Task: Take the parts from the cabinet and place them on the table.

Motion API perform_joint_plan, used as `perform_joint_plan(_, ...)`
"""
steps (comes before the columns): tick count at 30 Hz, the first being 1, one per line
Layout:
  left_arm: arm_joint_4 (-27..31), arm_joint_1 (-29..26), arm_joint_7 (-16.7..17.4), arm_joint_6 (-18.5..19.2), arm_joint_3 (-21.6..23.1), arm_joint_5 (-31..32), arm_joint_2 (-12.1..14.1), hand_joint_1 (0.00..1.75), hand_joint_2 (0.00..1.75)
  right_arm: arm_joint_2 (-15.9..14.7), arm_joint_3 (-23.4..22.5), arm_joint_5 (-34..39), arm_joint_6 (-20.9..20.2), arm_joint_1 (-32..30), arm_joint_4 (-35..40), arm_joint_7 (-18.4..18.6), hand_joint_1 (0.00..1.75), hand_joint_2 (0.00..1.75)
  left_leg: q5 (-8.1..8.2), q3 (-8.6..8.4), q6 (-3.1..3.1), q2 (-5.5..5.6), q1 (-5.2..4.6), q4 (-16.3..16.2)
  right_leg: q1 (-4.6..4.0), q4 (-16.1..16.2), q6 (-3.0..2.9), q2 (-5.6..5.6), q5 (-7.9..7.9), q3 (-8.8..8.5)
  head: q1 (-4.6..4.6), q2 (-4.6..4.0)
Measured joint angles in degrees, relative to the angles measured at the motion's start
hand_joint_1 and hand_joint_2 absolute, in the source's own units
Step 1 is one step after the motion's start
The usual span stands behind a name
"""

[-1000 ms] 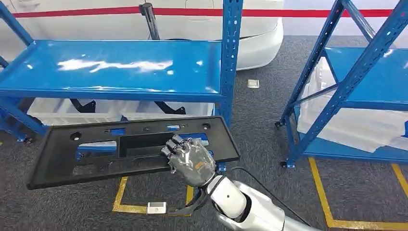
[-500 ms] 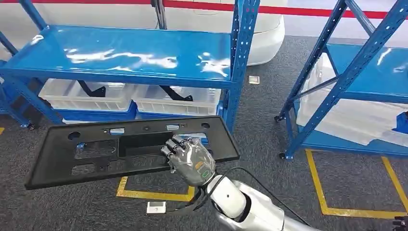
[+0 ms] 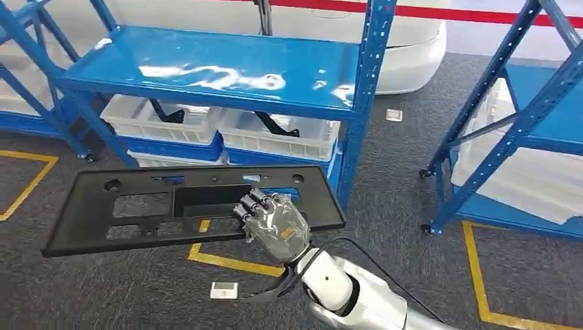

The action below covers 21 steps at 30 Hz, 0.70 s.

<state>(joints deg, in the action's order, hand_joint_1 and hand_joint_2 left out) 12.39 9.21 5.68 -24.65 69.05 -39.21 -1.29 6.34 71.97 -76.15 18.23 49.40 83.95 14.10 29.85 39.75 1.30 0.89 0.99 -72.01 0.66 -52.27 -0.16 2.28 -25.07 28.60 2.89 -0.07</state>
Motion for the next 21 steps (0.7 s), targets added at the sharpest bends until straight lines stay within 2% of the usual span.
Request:
perform_joint_plan(1,0.0,-0.13,0.04,0.0,0.02,0.02,0.02,0.0,1.75,0.0,0.0,0.02,0.02,0.0,0.0,0.0,1.75,1.75,-1.69,-1.75,0.21,-0.25,0.23,2.62,0.03,-0.02,0.03,0.49,-0.01,-0.02,0.0,0.0)
perform_joint_plan(2,0.0,-0.43,0.11,-0.02,0.02,0.04,0.02,0.0,1.75,0.02,0.0,0.0,0.02,0.02,0.0,0.0,1.75,1.75,-4.16,-4.68,0.44,-0.8,0.45,7.54,0.09,-0.05,0.1,0.91,-0.05,-0.09,0.0,0.0)
perform_joint_plan(3,0.0,-0.69,0.13,-0.02,0.04,0.04,0.02,0.0,1.75,0.09,0.0,0.0,0.02,0.03,0.0,0.0,1.75,1.75,-6.56,-7.75,0.59,-1.82,0.6,13.48,0.14,-0.16,0.33,1.32,-0.18,-0.17,0.0,0.0)
perform_joint_plan(4,0.0,-0.87,0.18,0.0,0.07,0.09,-0.04,0.0,1.75,0.11,0.0,0.0,0.04,0.05,0.0,0.0,1.75,1.75,-6.84,-9.57,0.54,-4.38,0.52,17.83,-0.08,-0.19,0.69,1.64,-0.28,-0.07,0.0,-0.02)
perform_joint_plan(5,0.0,-0.9,0.22,0.0,0.09,0.11,0.0,0.0,1.75,0.11,-0.04,0.0,0.04,0.13,0.02,0.02,1.75,1.75,-6.66,-10.11,-0.17,-4.83,-0.6,18.41,-0.48,-0.31,1.13,2.0,-0.13,0.37,0.0,0.0)
perform_joint_plan(6,0.0,-1.01,0.22,-0.02,0.07,0.06,0.09,0.0,1.75,0.11,-0.07,0.0,0.04,0.1,0.02,0.02,1.75,1.75,-6.71,-9.55,-1.06,-4.57,-0.44,18.75,-0.56,-0.41,1.41,2.48,0.01,0.47,-0.05,0.0)
perform_joint_plan(8,0.0,-1.14,0.2,0.0,0.07,0.07,0.09,0.0,1.75,0.13,-0.07,0.0,0.04,0.09,0.02,0.02,1.75,1.75,-6.68,-9.04,-1.88,-3.33,-0.66,18.78,-0.61,-0.53,1.55,3.58,0.03,0.57,-0.02,0.0)
perform_joint_plan(9,0.0,-1.11,0.22,0.0,0.07,0.07,0.07,0.0,1.75,0.13,-0.09,0.0,0.04,0.12,0.04,0.02,1.75,1.75,-6.91,-9.13,-2.57,-2.73,-0.25,19.14,-0.42,-0.71,2.1,3.29,-0.57,0.67,-0.07,0.0)
perform_joint_plan(10,0.0,-1.05,0.22,0.09,0.07,0.09,0.0,0.0,1.75,0.09,-0.13,0.0,0.04,0.11,0.04,0.02,1.75,1.75,-7.07,-9.08,-2.9,-2.18,-0.18,19.15,-0.13,-2.26,2.36,0.8,-1.91,1.32,-0.04,0.0)
perform_joint_plan(11,0.0,-0.92,0.35,0.15,0.07,0.18,0.0,0.0,1.75,0.07,-0.13,0.0,0.02,0.07,0.11,0.02,1.75,1.75,-7.13,-8.99,-3.37,-1.77,-0.19,19.15,-0.04,-5.96,2.33,-0.71,-4.03,2.92,-0.07,0.0)
perform_joint_plan(13,0.0,-0.9,0.7,0.42,0.07,0.22,0.0,0.0,1.75,-0.2,-0.13,0.0,-0.04,-0.09,0.11,0.09,1.75,1.75,-7.24,-8.87,-3.74,-0.71,-0.28,19.14,-0.08,-16.33,2.4,-1.83,-8.25,7.9,-0.04,0.0)
perform_joint_plan(14,0.0,-0.89,0.77,0.46,0.07,0.24,0.0,0.0,1.75,-0.35,-0.13,0.0,-0.04,-0.29,0.11,0.2,1.75,1.75,-7.28,-8.85,-3.8,0.07,-0.36,19.13,-0.06,-20.4,2.41,-1.95,-9.11,10.07,-0.07,0.0)
perform_joint_plan(15,0.0,-0.89,0.85,0.55,0.07,0.24,-0.02,0.0,1.75,-0.66,-0.13,0.0,-0.07,-0.5,0.11,0.28,1.75,1.75,-7.29,-8.85,-3.81,0.76,-0.38,19.1,-0.05,-21.49,2.37,-1.95,-8.64,10.94,-0.04,0.0)
perform_joint_plan(16,0.0,-0.87,0.9,0.63,0.09,0.26,-0.02,0.0,1.75,-0.79,-0.13,-0.02,-0.07,-0.6,0.11,0.33,1.75,1.75,-7.29,-8.88,-3.81,1.55,-0.37,19.04,-0.03,-19.6,2.34,-1.96,-6.75,10.35,-0.04,0.0)
perform_joint_plan(17,0.0,-0.84,0.9,0.66,0.09,0.28,-0.02,0.0,1.75,-0.83,-0.13,-0.02,-0.07,-0.59,0.11,0.37,1.75,1.75,-7.27,-8.91,-3.78,2.18,-0.33,18.91,0.05,-15.56,2.25,-2.1,-4.08,8.66,-0.07,0.0)
perform_joint_plan(18,0.0,-0.79,0.9,0.66,0.09,0.35,-0.07,0.0,1.75,-0.85,-0.13,-0.04,-0.07,-0.54,0.13,0.39,1.75,1.75,-7.23,-8.94,-3.73,2.86,-0.3,18.77,0.19,-10.18,2.16,-2.65,-1.13,6.39,-0.07,0.0)
perform_joint_plan(19,0.0,-0.75,0.92,0.66,0.09,0.44,-0.13,0.0,1.75,-0.85,-0.15,-0.07,-0.07,-0.53,0.26,0.46,1.75,1.75,-7.08,-8.88,-3.51,3.43,-0.27,18.58,0.48,-5.19,2.1,-4.28,1.29,4.28,-0.07,0.0)
perform_joint_plan(20,0.0,-0.64,0.92,0.66,0.09,0.5,-0.13,0.0,1.75,-0.94,-0.18,-0.11,-0.09,-0.53,0.28,0.48,1.75,1.75,-6.94,-8.45,-3.24,3.83,-0.66,18.31,0.58,-3.31,2.1,-6.58,0.81,3.45,-0.04,0.0)
perform_joint_plan(21,0.0,-0.57,0.96,0.66,0.09,0.55,-0.15,0.0,1.75,-0.9,-0.24,-0.15,-0.09,-0.51,0.44,0.57,1.75,1.75,-6.99,-7.87,-3.0,4.35,-0.58,17.88,0.95,-2.4,2.22,-6.21,0.56,3.42,-0.07,0.0)
